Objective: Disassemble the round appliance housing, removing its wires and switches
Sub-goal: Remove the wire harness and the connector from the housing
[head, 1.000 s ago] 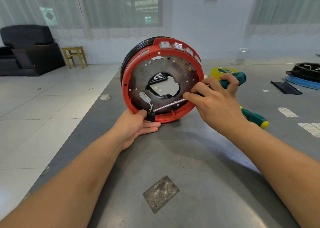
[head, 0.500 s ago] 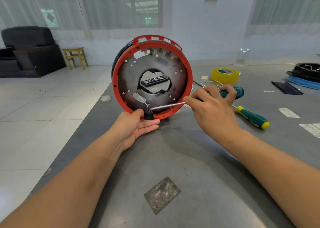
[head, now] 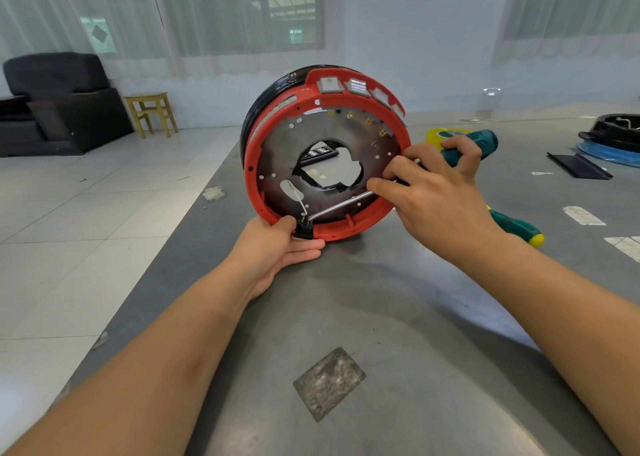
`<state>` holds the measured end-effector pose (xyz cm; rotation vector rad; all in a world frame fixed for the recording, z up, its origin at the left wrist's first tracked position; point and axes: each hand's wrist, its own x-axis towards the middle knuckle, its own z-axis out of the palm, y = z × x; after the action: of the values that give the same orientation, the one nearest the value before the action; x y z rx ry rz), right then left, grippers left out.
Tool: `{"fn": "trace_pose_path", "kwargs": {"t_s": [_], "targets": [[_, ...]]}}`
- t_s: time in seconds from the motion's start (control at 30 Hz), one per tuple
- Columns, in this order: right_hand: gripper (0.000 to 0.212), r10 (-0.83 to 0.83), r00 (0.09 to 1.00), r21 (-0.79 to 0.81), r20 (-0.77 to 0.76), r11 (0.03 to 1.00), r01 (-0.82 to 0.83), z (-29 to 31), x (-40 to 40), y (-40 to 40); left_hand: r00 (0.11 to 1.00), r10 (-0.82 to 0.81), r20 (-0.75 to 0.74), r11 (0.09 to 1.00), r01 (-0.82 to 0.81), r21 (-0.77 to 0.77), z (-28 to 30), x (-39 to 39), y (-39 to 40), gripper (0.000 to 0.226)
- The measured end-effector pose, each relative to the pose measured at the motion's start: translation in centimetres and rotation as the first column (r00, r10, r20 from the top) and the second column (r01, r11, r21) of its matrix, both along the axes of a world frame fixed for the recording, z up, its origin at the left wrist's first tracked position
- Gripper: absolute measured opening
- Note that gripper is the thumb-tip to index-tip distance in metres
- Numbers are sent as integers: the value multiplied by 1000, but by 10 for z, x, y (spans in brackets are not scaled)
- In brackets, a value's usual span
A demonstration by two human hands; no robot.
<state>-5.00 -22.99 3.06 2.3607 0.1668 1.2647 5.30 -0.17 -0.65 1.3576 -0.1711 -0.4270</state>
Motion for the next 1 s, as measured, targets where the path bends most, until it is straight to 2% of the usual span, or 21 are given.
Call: {"fn": "trace_pose_path", "kwargs": {"t_s": [0.43, 0.53, 1.0], "targets": [[28, -17, 1000, 19, 3, 1000, 17, -4, -2, 0, 996, 23, 83, 998, -27, 51, -4, -2, -1, 30], [29, -27, 999, 24, 48, 999, 26, -7, -3, 2, 997, 28, 66, 998, -31, 50, -3, -1, 0, 32], [29, -55, 997, 124, 57, 991, 47, -17, 1, 9, 997, 69, -28, 997, -70, -22, 1, 1, 0, 21]]}}
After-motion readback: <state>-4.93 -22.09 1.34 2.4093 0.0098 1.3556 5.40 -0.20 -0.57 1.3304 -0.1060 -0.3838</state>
